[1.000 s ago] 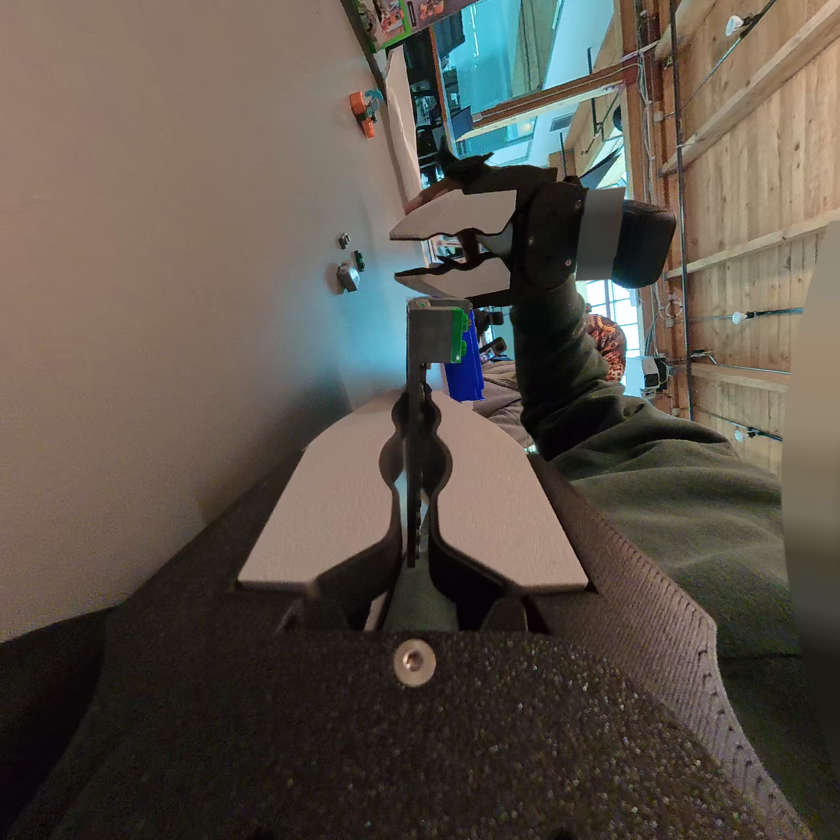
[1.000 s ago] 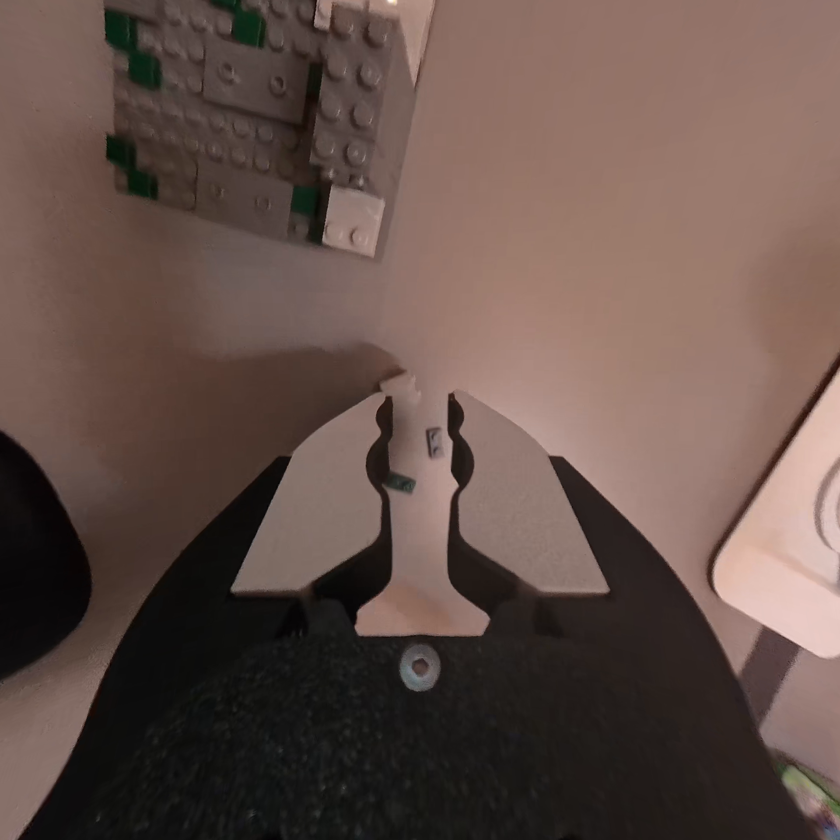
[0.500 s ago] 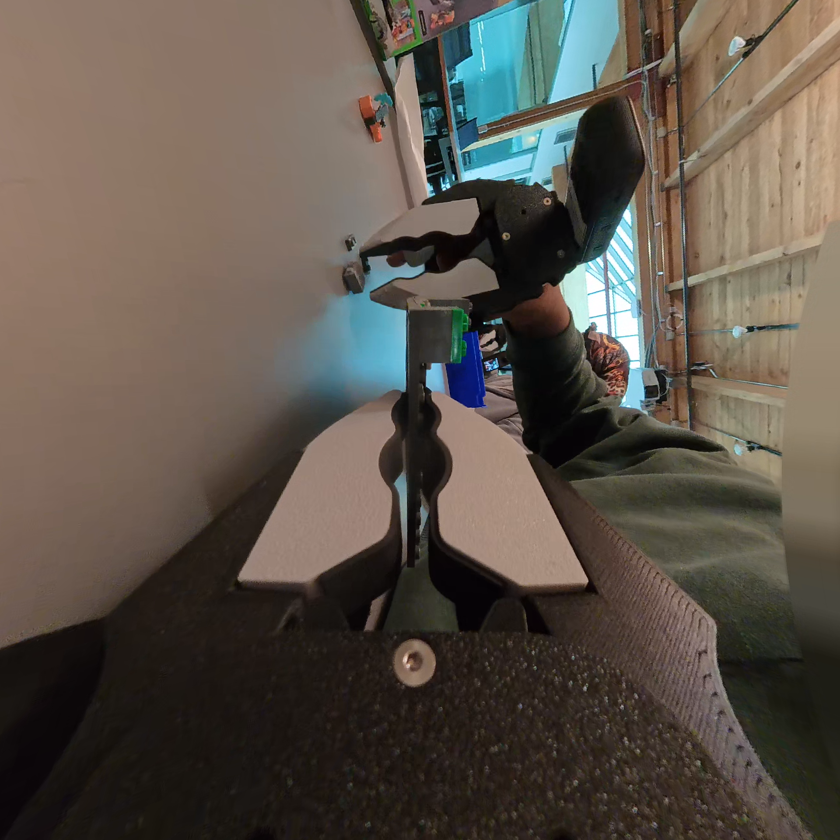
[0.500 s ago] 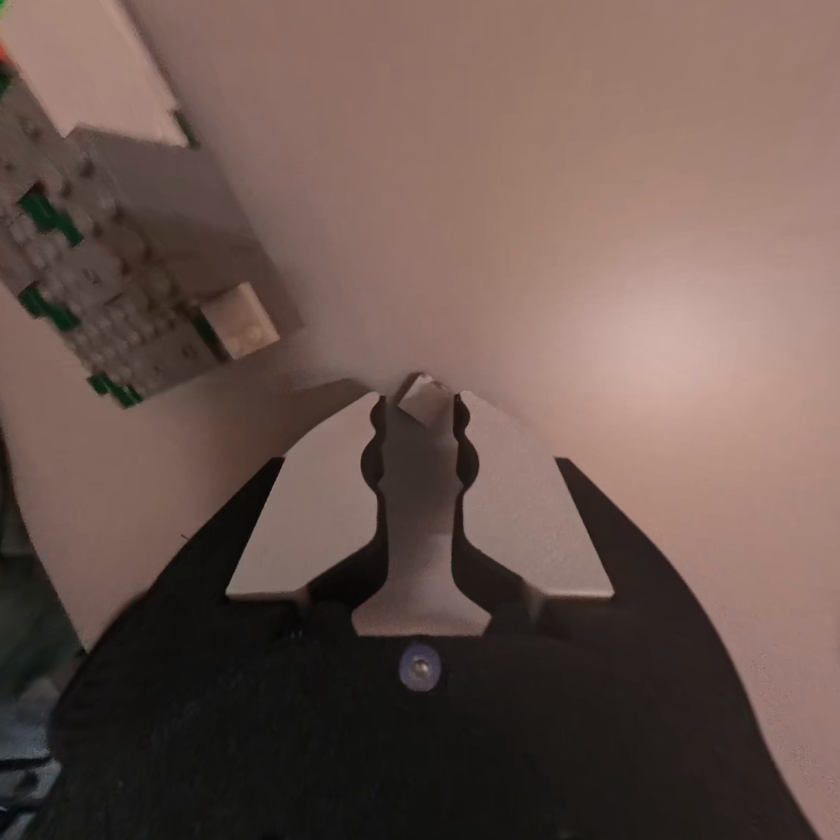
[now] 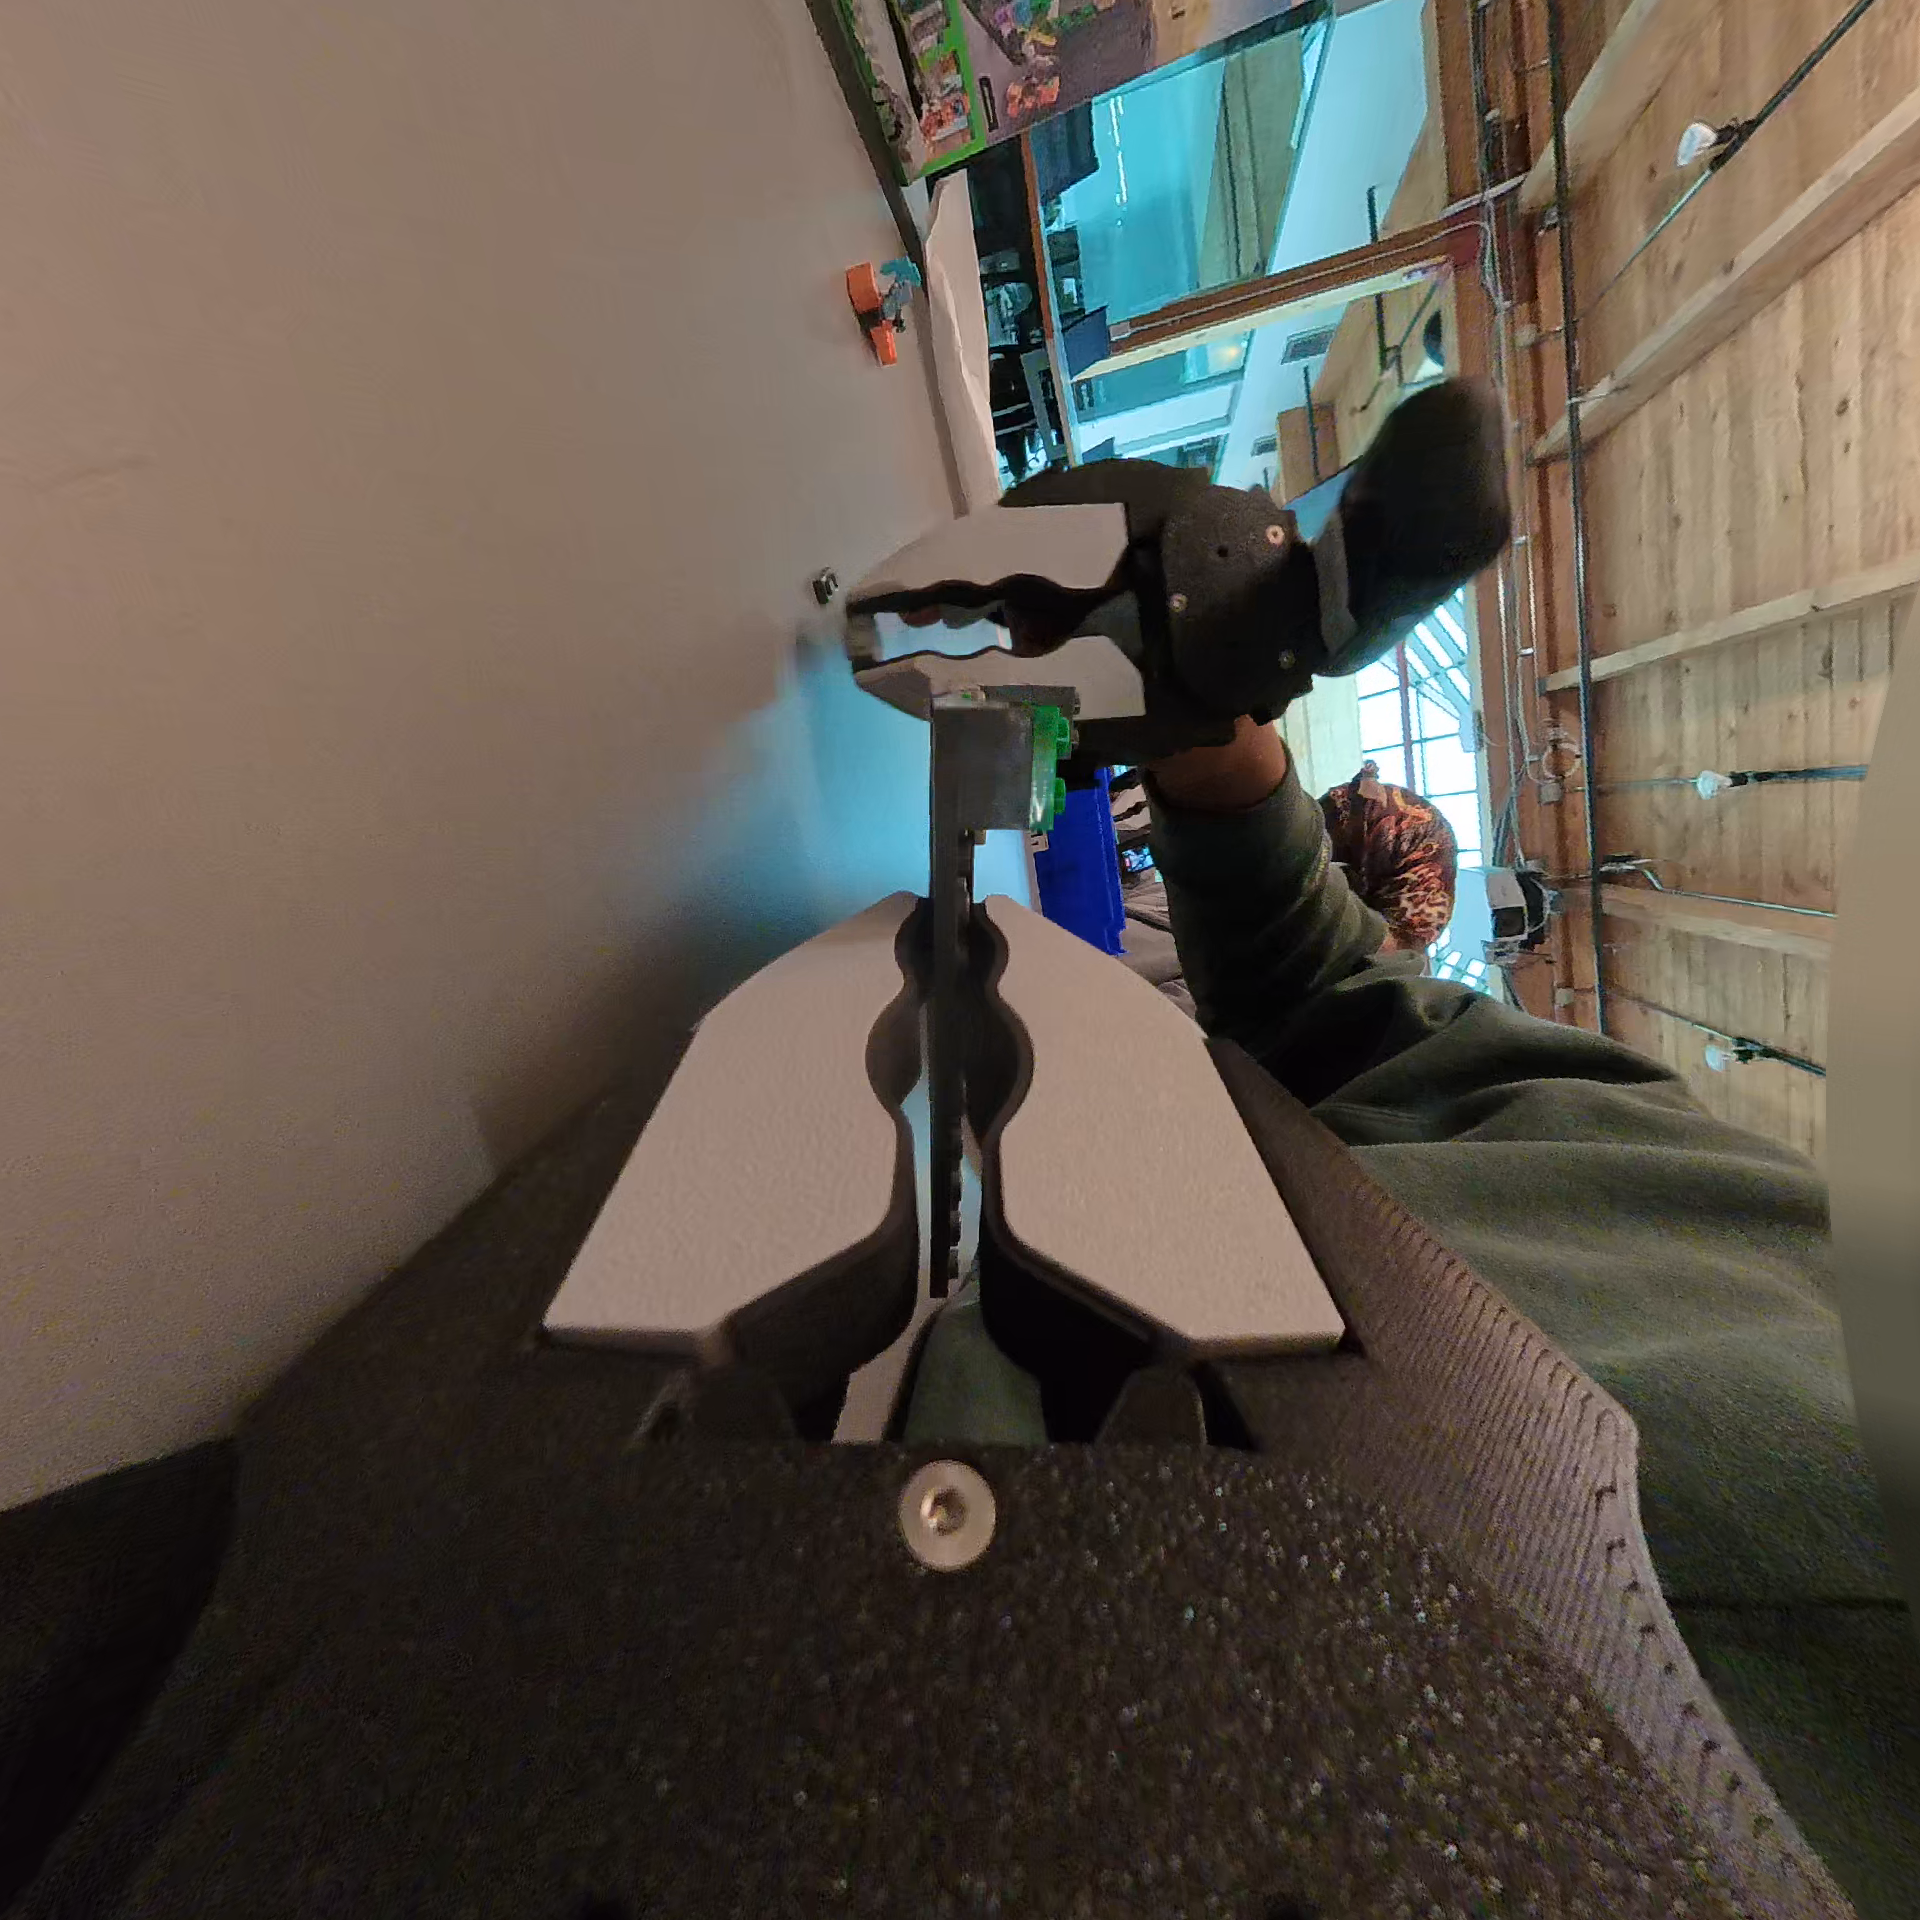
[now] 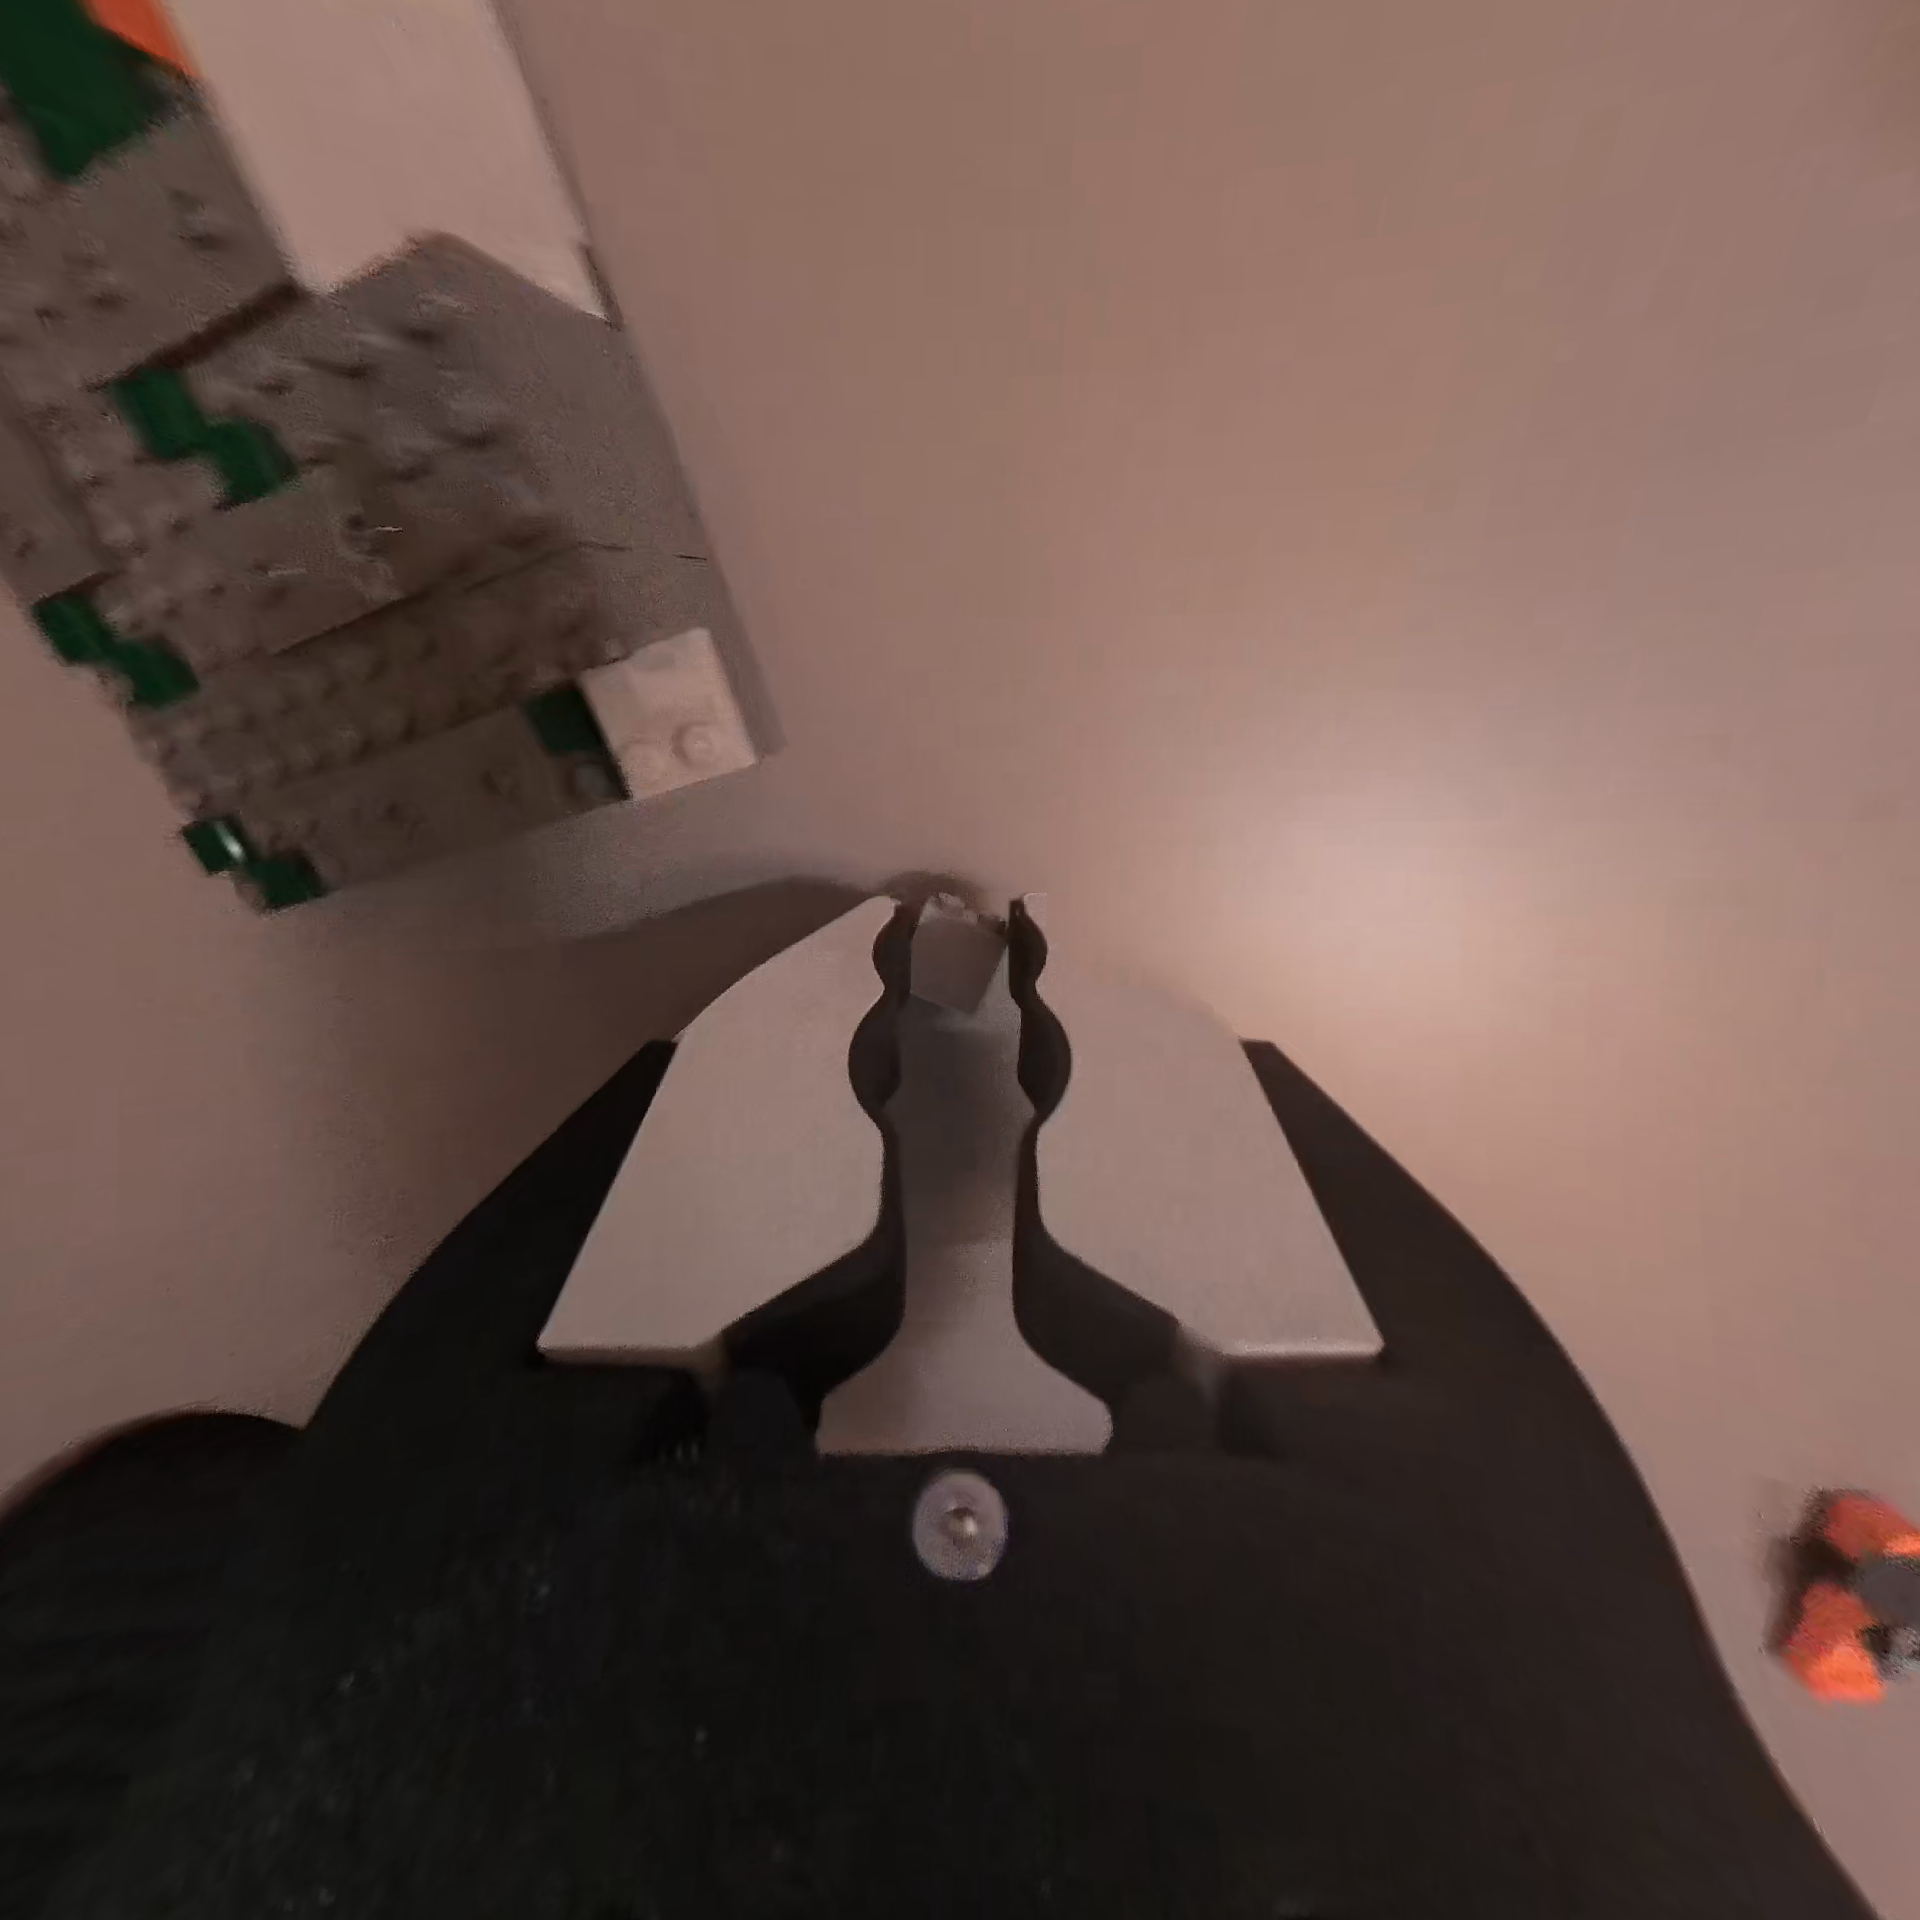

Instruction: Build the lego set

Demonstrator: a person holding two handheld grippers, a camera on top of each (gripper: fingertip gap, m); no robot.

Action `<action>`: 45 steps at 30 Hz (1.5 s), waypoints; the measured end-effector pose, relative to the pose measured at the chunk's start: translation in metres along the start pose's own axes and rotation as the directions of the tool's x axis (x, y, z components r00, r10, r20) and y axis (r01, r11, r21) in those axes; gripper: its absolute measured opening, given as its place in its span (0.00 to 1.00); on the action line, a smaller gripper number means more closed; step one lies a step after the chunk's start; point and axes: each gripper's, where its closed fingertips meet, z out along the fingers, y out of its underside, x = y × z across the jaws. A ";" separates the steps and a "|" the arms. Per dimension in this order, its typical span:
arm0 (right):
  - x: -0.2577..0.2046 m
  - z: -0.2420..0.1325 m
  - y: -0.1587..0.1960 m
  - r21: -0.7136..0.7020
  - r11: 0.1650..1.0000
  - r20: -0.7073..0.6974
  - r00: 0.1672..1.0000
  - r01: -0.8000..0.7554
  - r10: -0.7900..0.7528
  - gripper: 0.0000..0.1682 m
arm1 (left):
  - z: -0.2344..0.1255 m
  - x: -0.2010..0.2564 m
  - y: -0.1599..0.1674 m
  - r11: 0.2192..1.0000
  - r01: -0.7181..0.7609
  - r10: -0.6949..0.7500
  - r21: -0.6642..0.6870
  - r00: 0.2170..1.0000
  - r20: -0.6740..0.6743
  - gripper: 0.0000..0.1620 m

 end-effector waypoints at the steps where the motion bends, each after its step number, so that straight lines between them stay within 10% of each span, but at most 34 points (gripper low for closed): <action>1: 0.001 -0.006 -0.006 0.068 0.996 -0.011 0.999 0.052 -0.052 0.10 | 0.000 0.000 0.000 1.000 0.004 -0.004 -0.002 1.000 -0.001 0.04; 11: -0.052 -0.080 -0.106 0.686 0.688 -0.064 0.962 0.236 -0.266 0.11 | 0.012 0.005 0.006 0.998 0.046 -0.047 -0.033 0.999 -0.016 0.04; 45: -0.056 -0.034 -0.077 0.471 0.793 -0.174 0.922 0.387 -0.347 0.16 | 0.008 0.005 0.005 0.999 0.029 -0.029 -0.028 0.999 0.027 0.04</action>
